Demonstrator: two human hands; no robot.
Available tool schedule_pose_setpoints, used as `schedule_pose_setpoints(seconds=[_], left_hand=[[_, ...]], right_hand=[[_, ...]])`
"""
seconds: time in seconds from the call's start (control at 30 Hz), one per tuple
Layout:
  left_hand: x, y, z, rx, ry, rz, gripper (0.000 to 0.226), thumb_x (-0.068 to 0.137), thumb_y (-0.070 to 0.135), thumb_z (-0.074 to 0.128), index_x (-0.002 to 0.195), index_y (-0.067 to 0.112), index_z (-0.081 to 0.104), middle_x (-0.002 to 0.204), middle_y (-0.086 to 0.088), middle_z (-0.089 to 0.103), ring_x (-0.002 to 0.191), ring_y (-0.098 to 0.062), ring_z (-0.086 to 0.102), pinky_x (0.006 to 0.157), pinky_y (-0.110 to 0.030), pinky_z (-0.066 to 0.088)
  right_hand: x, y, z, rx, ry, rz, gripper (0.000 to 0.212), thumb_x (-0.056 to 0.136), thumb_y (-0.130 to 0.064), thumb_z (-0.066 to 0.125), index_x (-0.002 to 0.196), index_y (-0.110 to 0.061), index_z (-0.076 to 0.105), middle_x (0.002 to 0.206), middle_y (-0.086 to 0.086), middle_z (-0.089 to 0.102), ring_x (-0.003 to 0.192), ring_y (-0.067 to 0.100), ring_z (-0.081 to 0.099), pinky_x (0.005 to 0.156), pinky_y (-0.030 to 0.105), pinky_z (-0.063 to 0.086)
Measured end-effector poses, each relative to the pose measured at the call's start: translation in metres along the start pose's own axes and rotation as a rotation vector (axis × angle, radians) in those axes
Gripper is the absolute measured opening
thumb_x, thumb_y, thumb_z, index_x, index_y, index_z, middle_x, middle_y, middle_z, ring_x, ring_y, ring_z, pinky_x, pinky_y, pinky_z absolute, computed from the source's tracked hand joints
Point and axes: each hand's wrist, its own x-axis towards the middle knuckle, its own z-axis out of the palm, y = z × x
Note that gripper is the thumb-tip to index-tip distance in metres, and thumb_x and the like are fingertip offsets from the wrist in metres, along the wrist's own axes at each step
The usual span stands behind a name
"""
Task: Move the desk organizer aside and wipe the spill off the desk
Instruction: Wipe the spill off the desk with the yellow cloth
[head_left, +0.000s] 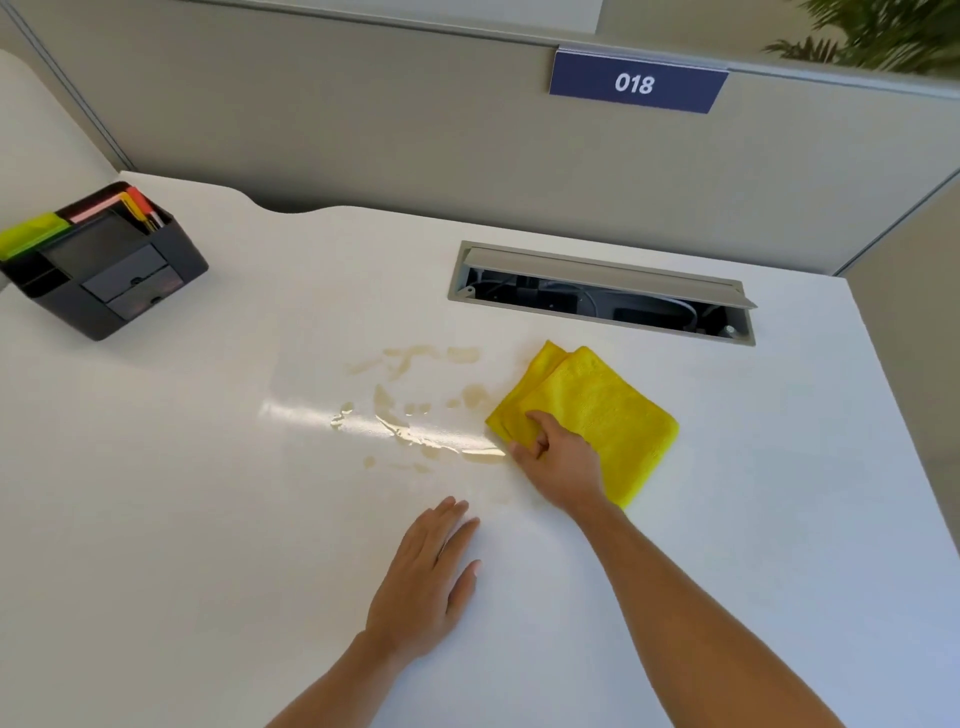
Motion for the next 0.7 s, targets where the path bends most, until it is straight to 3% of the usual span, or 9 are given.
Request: schedule_pose_setpoints(seconds=[0.1,0.17,0.27,0.3,0.37,0.5,0.6,0.7], left_hand=[[0.001,-0.031,-0.018,0.081,0.135,-0.045,0.04,0.098,0.031,0.047,0.128,0.007,0.058,0.143,-0.013,0.049,0.139,-0.026,0.039,0.113,-0.047,0.031],[0.001,-0.061,-0.039,0.169,0.185,-0.17,0.042,0.097,0.032,0.045,0.125,0.004,0.06,0.14,-0.017,0.051,0.135,-0.031,0.042,0.111,-0.051,0.033],[-0.003,-0.105,-0.067,0.269,0.182,-0.298,0.05,0.098,0.039,0.04,0.128,0.003,0.057,0.144,-0.017,0.047,0.136,-0.033,0.041,0.113,-0.052,0.03],[-0.003,-0.116,-0.073,0.285,0.173,-0.329,0.053,0.098,0.041,0.039,0.13,0.003,0.055,0.146,-0.016,0.045,0.137,-0.033,0.039,0.114,-0.052,0.028],[-0.002,-0.128,-0.078,0.289,0.147,-0.402,0.058,0.097,0.045,0.037,0.136,0.004,0.048,0.151,-0.016,0.039,0.141,-0.032,0.033,0.117,-0.051,0.023],[0.0,-0.133,-0.074,0.278,0.062,-0.494,0.069,0.096,0.052,0.031,0.145,0.003,0.036,0.157,-0.017,0.027,0.148,-0.03,0.02,0.121,-0.046,0.012],[0.001,-0.136,-0.072,0.26,0.006,-0.534,0.075,0.096,0.055,0.026,0.148,0.0,0.03,0.158,-0.018,0.024,0.149,-0.029,0.015,0.121,-0.045,0.01],[0.003,-0.138,-0.071,0.258,-0.025,-0.546,0.077,0.095,0.056,0.023,0.149,0.0,0.027,0.159,-0.017,0.023,0.149,-0.026,0.013,0.122,-0.043,0.008]], right_hand=[[-0.004,0.017,-0.006,-0.134,0.178,-0.06,0.054,0.086,-0.059,0.059,0.127,-0.025,0.055,0.111,-0.003,0.062,0.106,0.024,0.057,0.082,0.041,0.047],[-0.006,0.029,-0.009,-0.294,0.268,-0.05,0.07,0.081,-0.068,0.058,0.131,-0.02,0.053,0.129,0.008,0.055,0.121,0.034,0.047,0.096,0.049,0.037],[-0.004,0.03,-0.004,-0.396,0.151,0.103,0.107,0.07,-0.091,0.038,0.151,-0.023,0.024,0.16,0.014,0.02,0.148,0.033,0.009,0.114,0.06,-0.003],[-0.001,0.028,-0.001,-0.421,0.1,0.138,0.113,0.067,-0.096,0.029,0.154,-0.027,0.012,0.164,0.013,0.005,0.15,0.032,-0.006,0.111,0.062,-0.016],[0.006,0.023,0.002,-0.461,0.06,0.174,0.115,0.063,-0.1,0.017,0.154,-0.033,-0.001,0.164,0.012,-0.009,0.148,0.033,-0.019,0.103,0.065,-0.026],[0.013,0.015,0.006,-0.493,0.099,0.25,0.095,0.077,-0.09,0.01,0.154,-0.036,0.004,0.164,0.012,-0.006,0.148,0.034,-0.017,0.108,0.07,-0.017],[0.024,0.008,0.009,-0.479,0.127,0.288,0.078,0.089,-0.075,0.014,0.155,-0.034,0.009,0.164,0.013,-0.002,0.149,0.035,-0.011,0.11,0.071,-0.007],[0.039,-0.001,0.012,-0.482,0.155,0.29,0.072,0.093,-0.068,0.016,0.155,-0.032,0.01,0.164,0.016,0.001,0.149,0.037,-0.008,0.111,0.07,-0.006]])
